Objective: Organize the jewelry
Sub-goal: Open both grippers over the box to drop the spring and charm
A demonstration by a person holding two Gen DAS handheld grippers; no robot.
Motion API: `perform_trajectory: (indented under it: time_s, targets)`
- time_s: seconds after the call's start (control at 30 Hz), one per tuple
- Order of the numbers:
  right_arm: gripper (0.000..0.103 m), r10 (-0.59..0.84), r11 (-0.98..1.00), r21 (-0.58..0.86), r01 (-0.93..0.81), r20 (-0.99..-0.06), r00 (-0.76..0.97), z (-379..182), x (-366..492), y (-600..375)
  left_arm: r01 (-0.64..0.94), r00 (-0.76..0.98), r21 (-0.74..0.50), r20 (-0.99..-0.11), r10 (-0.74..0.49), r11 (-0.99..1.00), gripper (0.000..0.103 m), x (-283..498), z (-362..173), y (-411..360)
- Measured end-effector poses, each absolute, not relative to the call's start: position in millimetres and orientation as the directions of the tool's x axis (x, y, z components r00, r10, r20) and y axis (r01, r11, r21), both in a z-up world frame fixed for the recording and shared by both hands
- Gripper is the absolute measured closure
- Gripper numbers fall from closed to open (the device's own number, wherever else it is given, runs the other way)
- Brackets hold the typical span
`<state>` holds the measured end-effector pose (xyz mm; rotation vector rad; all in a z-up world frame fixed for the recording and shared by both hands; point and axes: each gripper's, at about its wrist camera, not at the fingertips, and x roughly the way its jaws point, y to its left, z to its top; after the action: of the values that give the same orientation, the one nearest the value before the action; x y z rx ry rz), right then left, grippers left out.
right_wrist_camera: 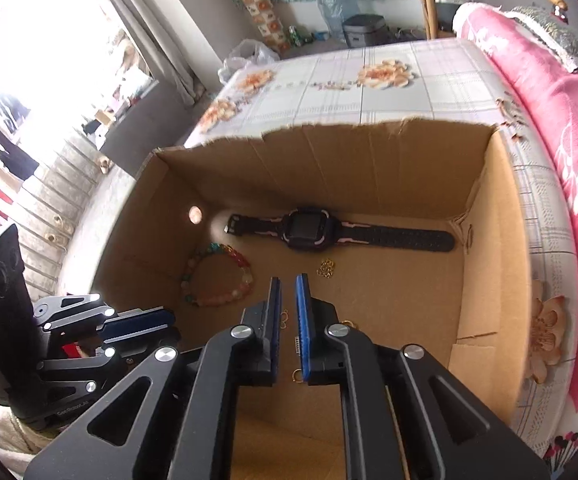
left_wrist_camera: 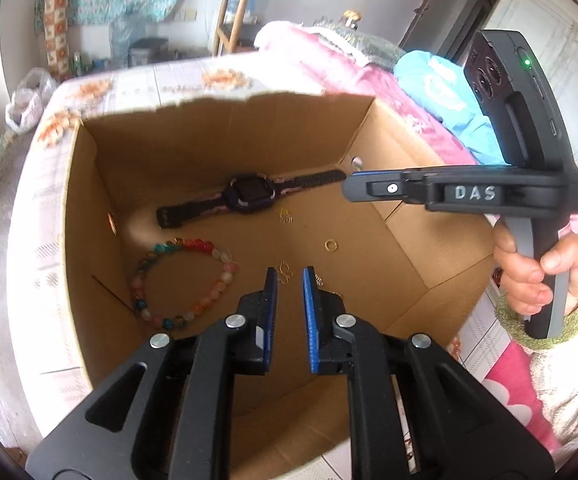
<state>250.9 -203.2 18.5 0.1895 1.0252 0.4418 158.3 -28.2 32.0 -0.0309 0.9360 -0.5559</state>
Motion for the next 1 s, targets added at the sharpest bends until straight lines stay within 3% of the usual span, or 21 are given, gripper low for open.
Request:
perform_trajectory:
  time_s: [0.13, 0.2, 0.27, 0.47, 0.8, 1.0]
  targets:
    - [0.078, 0.460, 0.888, 0.363, -0.282, -0.703, 0.543, 48.3, 215.7, -220.1, 0.484, 0.537, -0.227, -0.686, -0.491, 0.845, 0.082, 130.6, 53.7, -22.6]
    - [0.071, 0.472, 0.881, 0.365, -0.301, -0.646, 0.600, 65.0, 185.3, -231.4, 0.505, 0.571, -0.213, -0.645, -0.509, 0.836, 0.070, 112.9, 63.9, -16.8]
    - [0.066, 0.473, 0.880, 0.360, -0.310, -0.603, 0.643, 74.8, 158.5, -240.7, 0.518, 0.608, -0.190, -0.603, -0.516, 0.834, 0.047, 90.1, 73.3, -9.7]
    - [0.059, 0.434, 0.892, 0.365, -0.266, -0.530, 0.728, 74.4, 78.7, -274.1, 0.556, 0.642, -0.105, -0.576, -0.506, 0.825, 0.020, 29.7, 77.9, 1.5]
    - [0.058, 0.449, 0.865, 0.489, -0.111, -0.658, 0.605, -24.4, 26.1, -288.6, 0.496, 0.527, -0.097, -0.756, -0.389, 0.863, 0.016, 9.5, 1.5, -25.9]
    - [0.075, 0.388, 0.906, 0.419, -0.067, -0.756, 0.527, -68.6, 24.1, -264.5, 0.467, 0.502, -0.010, -0.820, -0.274, 0.884, 0.016, 16.9, -35.0, -51.7]
